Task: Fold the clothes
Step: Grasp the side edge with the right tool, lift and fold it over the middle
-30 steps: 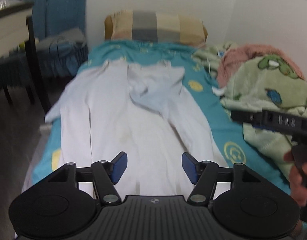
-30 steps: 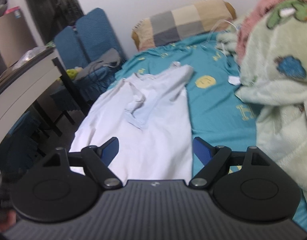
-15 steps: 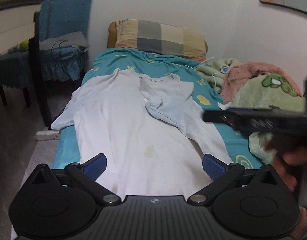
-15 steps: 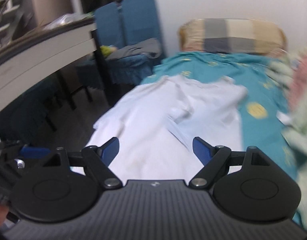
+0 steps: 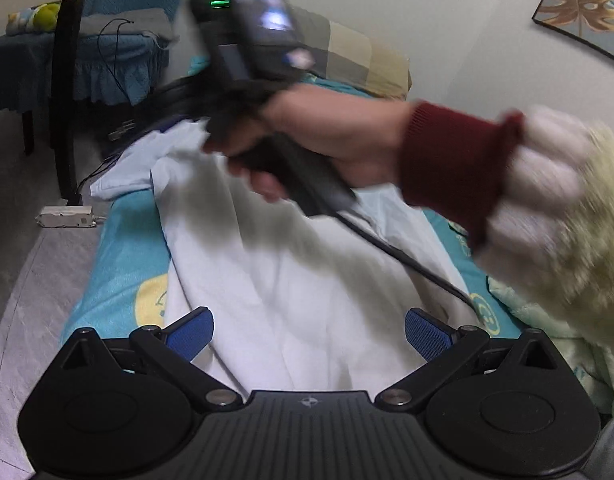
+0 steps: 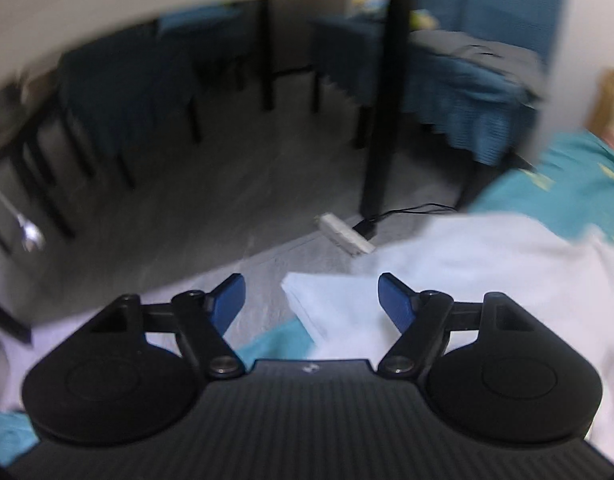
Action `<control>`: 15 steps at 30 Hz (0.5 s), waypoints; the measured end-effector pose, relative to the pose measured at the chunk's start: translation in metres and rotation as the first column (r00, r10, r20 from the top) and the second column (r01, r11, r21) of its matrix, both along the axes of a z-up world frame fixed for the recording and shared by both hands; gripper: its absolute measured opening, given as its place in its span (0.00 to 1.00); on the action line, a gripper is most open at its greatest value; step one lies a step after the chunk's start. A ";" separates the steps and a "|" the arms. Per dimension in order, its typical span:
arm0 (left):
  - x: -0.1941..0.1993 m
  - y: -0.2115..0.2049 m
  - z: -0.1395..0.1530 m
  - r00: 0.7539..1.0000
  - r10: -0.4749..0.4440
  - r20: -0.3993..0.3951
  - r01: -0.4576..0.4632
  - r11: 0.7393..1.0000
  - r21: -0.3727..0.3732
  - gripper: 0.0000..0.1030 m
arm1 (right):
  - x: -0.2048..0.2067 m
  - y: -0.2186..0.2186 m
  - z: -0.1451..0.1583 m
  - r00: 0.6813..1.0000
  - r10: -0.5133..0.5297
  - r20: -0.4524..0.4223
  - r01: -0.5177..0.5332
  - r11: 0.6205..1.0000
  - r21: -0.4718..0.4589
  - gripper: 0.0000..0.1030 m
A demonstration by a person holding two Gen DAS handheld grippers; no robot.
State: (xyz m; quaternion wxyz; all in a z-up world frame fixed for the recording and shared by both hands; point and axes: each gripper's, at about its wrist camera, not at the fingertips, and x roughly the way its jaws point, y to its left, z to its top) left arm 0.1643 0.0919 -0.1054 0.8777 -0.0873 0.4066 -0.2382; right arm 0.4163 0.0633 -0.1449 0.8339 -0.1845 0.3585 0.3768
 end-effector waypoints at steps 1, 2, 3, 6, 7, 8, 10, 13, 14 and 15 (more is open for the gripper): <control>0.002 0.000 -0.004 1.000 0.001 -0.010 -0.001 1.000 0.004 1.00 | 0.004 0.013 -0.008 1.000 0.025 0.001 -0.025 0.999 -0.035 0.72; 0.003 0.001 -0.007 1.000 0.002 -0.021 -0.002 1.000 0.006 1.00 | 0.008 0.023 -0.016 0.999 0.047 -0.002 -0.047 0.996 -0.070 0.72; 0.005 0.002 -0.010 1.000 0.005 -0.030 -0.005 1.000 0.001 1.00 | 0.009 0.030 -0.025 0.998 0.065 -0.003 -0.065 0.992 -0.110 0.72; 0.010 0.004 -0.014 0.999 0.010 -0.046 -0.011 1.000 -0.019 1.00 | 0.013 0.052 -0.050 0.993 0.119 -0.010 -0.118 0.966 -0.228 0.61; 0.011 0.004 -0.015 0.999 0.015 -0.048 -0.016 1.000 -0.026 1.00 | 0.013 0.058 -0.057 0.991 0.135 -0.005 -0.132 0.954 -0.268 0.50; 0.012 0.005 -0.017 0.998 0.022 -0.054 -0.024 0.999 -0.035 1.00 | 0.011 0.061 -0.064 0.989 0.149 0.015 -0.137 0.940 -0.312 0.22; 0.017 0.004 -0.020 0.996 0.035 -0.079 -0.039 0.998 -0.040 1.00 | 0.004 0.067 -0.069 0.983 0.157 0.097 -0.111 0.923 -0.369 0.09; 0.018 0.003 -0.021 0.996 0.054 -0.077 -0.056 0.998 -0.035 1.00 | -0.002 0.057 -0.043 0.981 0.078 0.179 -0.026 0.962 -0.273 0.08; 0.018 0.003 -0.020 0.996 0.059 -0.071 -0.062 0.997 -0.040 1.00 | -0.004 0.051 -0.031 0.977 0.042 0.208 0.008 0.972 -0.236 0.08; 0.017 0.003 -0.019 0.996 0.063 -0.066 -0.067 0.996 -0.051 1.00 | -0.005 0.043 -0.017 0.972 0.000 0.234 0.046 0.980 -0.192 0.08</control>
